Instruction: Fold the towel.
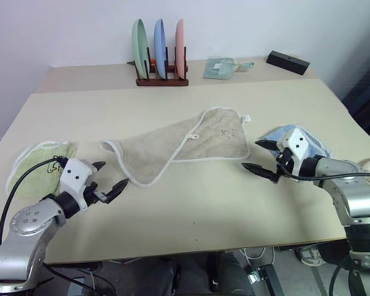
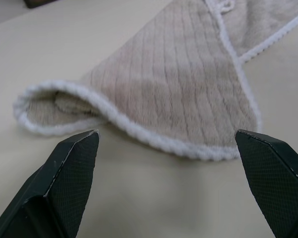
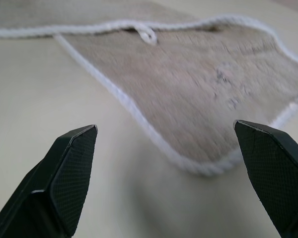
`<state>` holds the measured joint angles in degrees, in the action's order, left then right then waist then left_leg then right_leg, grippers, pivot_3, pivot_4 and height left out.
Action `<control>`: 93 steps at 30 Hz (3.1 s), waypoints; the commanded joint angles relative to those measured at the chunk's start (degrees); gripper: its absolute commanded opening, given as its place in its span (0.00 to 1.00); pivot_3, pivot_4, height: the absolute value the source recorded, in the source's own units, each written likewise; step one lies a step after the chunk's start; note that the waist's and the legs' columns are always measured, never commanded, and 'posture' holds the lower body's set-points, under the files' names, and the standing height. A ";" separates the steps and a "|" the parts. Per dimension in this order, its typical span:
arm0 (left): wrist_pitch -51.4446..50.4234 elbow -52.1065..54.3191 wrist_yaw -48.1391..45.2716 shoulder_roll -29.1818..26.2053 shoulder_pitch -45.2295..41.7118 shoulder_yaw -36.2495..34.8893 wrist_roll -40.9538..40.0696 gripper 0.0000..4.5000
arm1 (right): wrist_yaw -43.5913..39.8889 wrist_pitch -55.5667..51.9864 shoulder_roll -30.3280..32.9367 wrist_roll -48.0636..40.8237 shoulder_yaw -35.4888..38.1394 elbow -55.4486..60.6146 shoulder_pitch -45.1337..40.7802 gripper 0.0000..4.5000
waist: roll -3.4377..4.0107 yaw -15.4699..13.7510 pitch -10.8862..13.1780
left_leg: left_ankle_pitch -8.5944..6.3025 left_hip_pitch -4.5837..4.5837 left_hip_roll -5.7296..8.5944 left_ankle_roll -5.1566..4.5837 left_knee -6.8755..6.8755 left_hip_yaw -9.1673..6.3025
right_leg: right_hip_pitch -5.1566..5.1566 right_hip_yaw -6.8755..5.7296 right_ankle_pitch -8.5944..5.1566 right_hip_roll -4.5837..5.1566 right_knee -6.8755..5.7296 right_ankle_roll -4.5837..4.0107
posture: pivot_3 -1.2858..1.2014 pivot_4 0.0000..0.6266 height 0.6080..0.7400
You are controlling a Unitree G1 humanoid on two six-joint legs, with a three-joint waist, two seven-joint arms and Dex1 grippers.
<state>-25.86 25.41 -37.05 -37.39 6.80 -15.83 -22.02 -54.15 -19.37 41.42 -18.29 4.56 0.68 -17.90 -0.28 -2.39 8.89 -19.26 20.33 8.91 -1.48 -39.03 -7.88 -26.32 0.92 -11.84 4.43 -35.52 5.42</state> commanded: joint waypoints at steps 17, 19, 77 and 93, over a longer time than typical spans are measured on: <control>-3.17 -15.61 -13.36 -8.25 -25.12 23.69 9.84 0.99 | 5.98 1.39 -8.48 0.32 -4.77 9.27 4.68 1.00 | 0.03 0.21 0.00 | 0.01 0.03 0.01 0.01 0.03 -0.01 | -0.09 0.00 0.01 -0.04 0.01 -0.02 | 0.52 0.24 1.00; -3.12 -16.57 -14.64 -7.76 -25.62 25.34 10.45 0.99 | 5.88 2.01 -8.94 0.30 -5.04 8.07 3.46 1.00 | 0.03 0.24 0.00 | 0.01 0.02 0.01 0.01 0.02 -0.01 | -0.08 -0.01 0.01 -0.04 0.00 -0.02 | 0.52 0.24 1.00; -3.30 9.49 -26.97 -19.08 29.24 -9.59 1.20 0.01 | 28.35 56.76 -15.07 49.26 -31.25 -64.54 -48.73 1.00 | 0.30 3.64 0.16 | 0.01 -0.03 -0.07 0.01 0.41 0.17 | -0.24 0.11 0.00 -0.14 0.08 -0.05 | 0.52 0.24 1.00; -0.59 7.90 -22.70 -16.58 29.18 -5.33 6.67 0.01 | 46.25 63.22 -18.83 65.39 -42.72 -70.05 -56.41 1.00 | 0.49 3.15 0.17 | 0.23 -0.35 -0.34 0.40 0.92 0.28 | -0.27 0.30 0.06 -0.41 0.01 -0.38 | 0.52 0.24 1.00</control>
<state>-26.48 33.76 -61.01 -54.41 36.36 -22.30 -16.30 -11.46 43.15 23.10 45.12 -37.22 -69.90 -71.53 0.21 0.76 9.06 -19.03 19.98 8.57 -1.07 -38.11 -7.60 -26.60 1.22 -11.78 4.01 -35.52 5.04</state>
